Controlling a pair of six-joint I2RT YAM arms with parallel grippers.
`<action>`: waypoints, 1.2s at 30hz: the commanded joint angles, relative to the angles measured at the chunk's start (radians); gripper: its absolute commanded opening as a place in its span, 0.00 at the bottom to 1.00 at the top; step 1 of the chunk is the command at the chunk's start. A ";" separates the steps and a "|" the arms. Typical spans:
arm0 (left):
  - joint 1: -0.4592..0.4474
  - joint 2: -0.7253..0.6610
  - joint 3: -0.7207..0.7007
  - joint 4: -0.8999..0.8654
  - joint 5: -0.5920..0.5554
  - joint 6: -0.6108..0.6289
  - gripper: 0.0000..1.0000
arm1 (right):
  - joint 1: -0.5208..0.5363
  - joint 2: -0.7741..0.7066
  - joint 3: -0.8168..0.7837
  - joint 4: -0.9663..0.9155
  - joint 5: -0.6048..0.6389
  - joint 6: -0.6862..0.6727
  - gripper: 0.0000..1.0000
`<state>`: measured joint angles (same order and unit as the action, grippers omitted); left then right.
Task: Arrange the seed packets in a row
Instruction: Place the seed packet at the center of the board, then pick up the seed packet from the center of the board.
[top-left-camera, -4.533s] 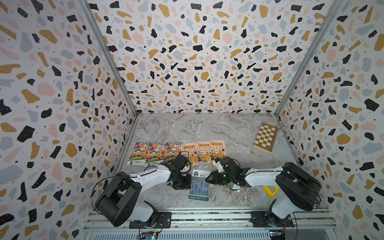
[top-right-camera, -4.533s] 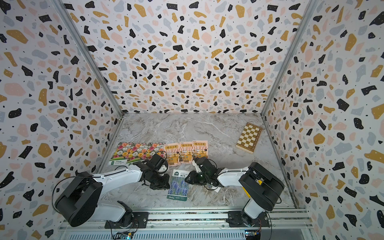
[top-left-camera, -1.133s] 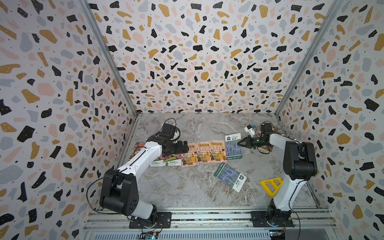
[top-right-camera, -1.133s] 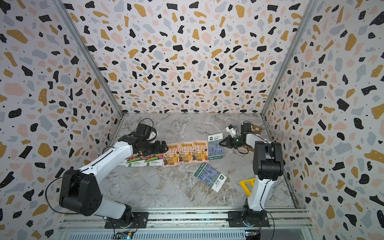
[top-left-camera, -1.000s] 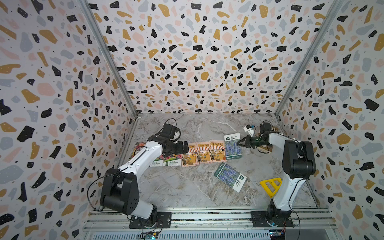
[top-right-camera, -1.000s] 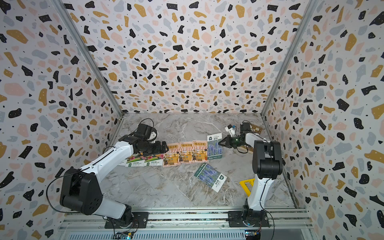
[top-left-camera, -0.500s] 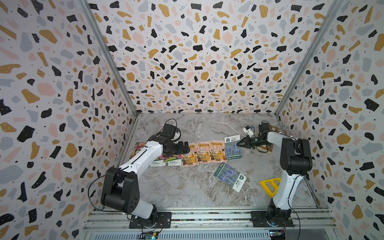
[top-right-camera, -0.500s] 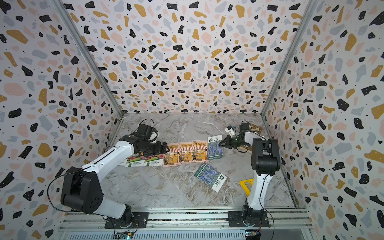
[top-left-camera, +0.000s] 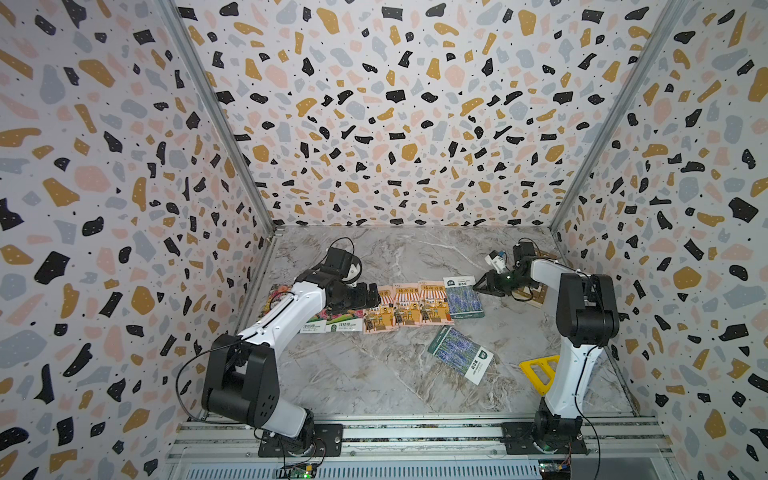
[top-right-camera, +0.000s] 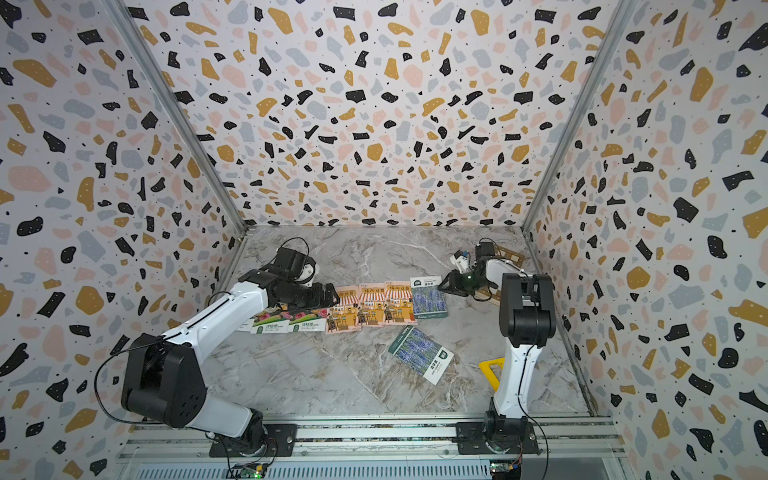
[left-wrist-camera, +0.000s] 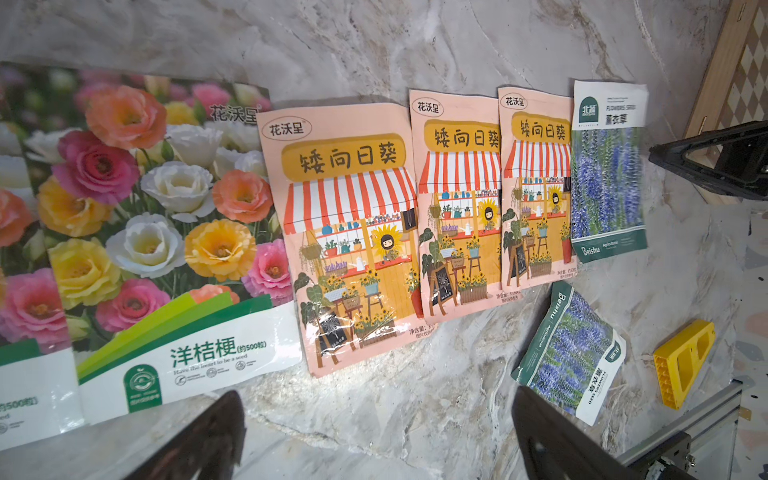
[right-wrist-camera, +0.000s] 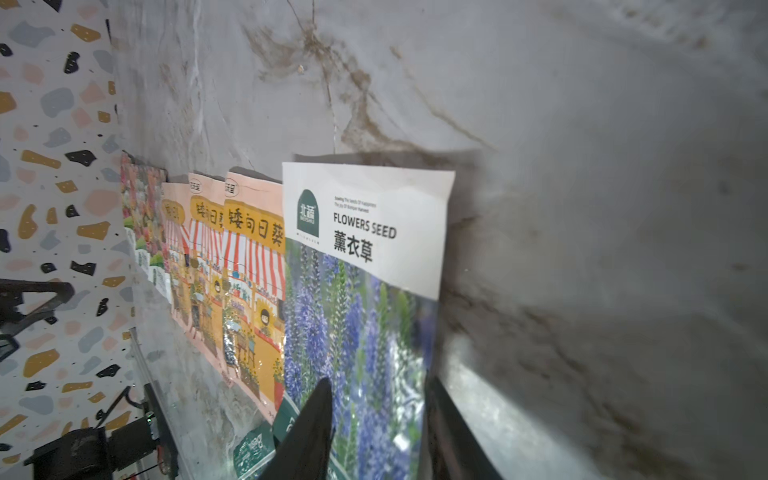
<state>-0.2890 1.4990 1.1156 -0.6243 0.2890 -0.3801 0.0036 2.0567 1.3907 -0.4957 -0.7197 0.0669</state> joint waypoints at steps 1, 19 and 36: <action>0.005 0.003 0.009 0.003 0.018 0.013 0.99 | 0.011 -0.041 0.020 -0.026 0.107 0.024 0.46; -0.153 -0.057 -0.101 0.081 0.193 -0.095 0.99 | 0.276 -0.658 -0.551 0.095 0.575 0.402 0.67; -0.376 0.141 -0.157 0.302 0.321 -0.217 0.74 | 0.433 -0.728 -0.764 0.119 0.575 0.593 0.60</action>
<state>-0.6479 1.6146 0.9409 -0.3614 0.5755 -0.5880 0.4316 1.3483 0.6327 -0.3698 -0.1677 0.6346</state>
